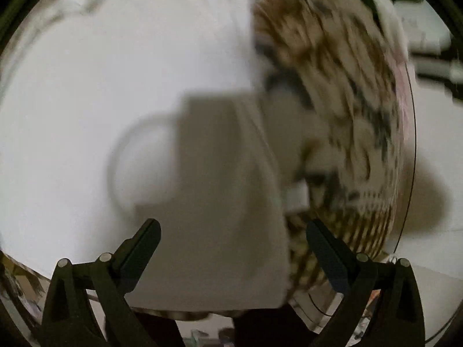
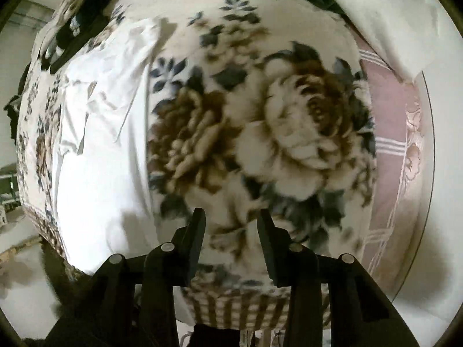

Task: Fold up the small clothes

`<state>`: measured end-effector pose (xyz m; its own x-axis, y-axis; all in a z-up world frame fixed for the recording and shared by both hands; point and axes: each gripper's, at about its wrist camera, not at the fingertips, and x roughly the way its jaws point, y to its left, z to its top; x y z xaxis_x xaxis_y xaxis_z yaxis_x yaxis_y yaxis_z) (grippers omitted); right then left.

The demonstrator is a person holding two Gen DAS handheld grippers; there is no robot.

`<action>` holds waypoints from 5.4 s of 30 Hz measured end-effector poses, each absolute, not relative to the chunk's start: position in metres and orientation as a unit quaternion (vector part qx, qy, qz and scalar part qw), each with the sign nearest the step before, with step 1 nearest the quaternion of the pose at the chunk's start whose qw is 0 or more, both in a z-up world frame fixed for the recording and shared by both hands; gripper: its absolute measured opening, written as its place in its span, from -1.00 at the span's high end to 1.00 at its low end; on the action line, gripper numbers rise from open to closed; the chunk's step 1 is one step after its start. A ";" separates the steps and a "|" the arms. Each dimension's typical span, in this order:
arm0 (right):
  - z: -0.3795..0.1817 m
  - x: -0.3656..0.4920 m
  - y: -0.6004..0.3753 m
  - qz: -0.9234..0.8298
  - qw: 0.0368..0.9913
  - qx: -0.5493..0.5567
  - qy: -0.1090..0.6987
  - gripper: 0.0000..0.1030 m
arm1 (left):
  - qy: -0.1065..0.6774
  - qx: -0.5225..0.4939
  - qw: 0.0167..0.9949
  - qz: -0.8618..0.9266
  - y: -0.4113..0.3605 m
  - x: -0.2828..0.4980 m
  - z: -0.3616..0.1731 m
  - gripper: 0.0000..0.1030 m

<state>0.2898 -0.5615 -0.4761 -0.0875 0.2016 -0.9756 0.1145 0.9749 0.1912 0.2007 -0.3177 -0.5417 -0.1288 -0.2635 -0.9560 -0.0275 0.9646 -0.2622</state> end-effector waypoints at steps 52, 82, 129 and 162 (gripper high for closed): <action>-0.518 0.537 -0.033 0.165 0.701 -0.034 0.693 0.91 | 0.589 -0.336 0.720 0.147 0.055 0.096 -0.520 0.99; -0.564 0.540 0.001 0.104 0.691 -0.078 0.711 0.90 | 0.606 -0.338 0.713 0.102 0.097 0.099 -0.534 1.00; -0.606 0.607 -0.232 0.226 0.636 0.260 0.690 0.90 | 0.579 -0.205 0.779 -0.130 0.075 0.587 -0.589 0.83; -0.525 0.372 -0.245 0.228 0.633 0.267 0.690 -0.07 | 0.605 -0.318 0.729 -0.045 0.122 0.380 -0.518 -0.07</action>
<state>0.3722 -0.2446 -0.5255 -0.0548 0.6570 -0.7519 0.0801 0.7535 0.6525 0.3802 0.1217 -0.5177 0.2650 -0.4509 -0.8523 -0.3184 0.7934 -0.5187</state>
